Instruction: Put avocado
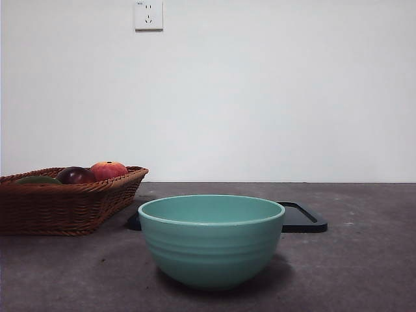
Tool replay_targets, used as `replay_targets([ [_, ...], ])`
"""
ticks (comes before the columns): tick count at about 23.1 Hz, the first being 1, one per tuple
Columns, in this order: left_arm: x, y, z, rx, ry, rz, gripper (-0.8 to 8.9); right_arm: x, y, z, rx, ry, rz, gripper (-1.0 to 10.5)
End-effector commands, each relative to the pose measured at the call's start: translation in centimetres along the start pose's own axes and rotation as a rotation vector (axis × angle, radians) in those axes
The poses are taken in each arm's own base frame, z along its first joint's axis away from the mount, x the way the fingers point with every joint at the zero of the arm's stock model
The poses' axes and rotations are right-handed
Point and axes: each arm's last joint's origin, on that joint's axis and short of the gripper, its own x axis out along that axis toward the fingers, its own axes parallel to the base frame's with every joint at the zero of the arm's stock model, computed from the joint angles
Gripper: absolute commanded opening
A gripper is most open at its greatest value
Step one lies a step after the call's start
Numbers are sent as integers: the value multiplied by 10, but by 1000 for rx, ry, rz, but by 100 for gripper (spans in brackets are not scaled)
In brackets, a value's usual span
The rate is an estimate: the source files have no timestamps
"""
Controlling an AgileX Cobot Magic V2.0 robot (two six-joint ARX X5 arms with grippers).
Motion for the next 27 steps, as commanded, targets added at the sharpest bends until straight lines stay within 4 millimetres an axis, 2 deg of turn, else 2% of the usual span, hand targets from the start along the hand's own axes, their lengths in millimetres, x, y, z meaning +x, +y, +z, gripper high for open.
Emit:
replay_targets([
  [1,-2,-2,5,23,-16,-14,418,-2,1,5,-21,-18,-24,365],
  [3,-2,-2,5,23,-16,-14,587,-2,1,5,-20,-19,-37,526],
  [4,-2,-2,5,23,-16,-14,610,-2,1,5,-20,-19,-36,552],
  [19,-2,-2,4,1,-11,-12,590,-2,1,5,-21,-20,-43,563],
  [27,13,9,6,-112,114,201,590,-2,1,5,-21,-19,-43,563],
])
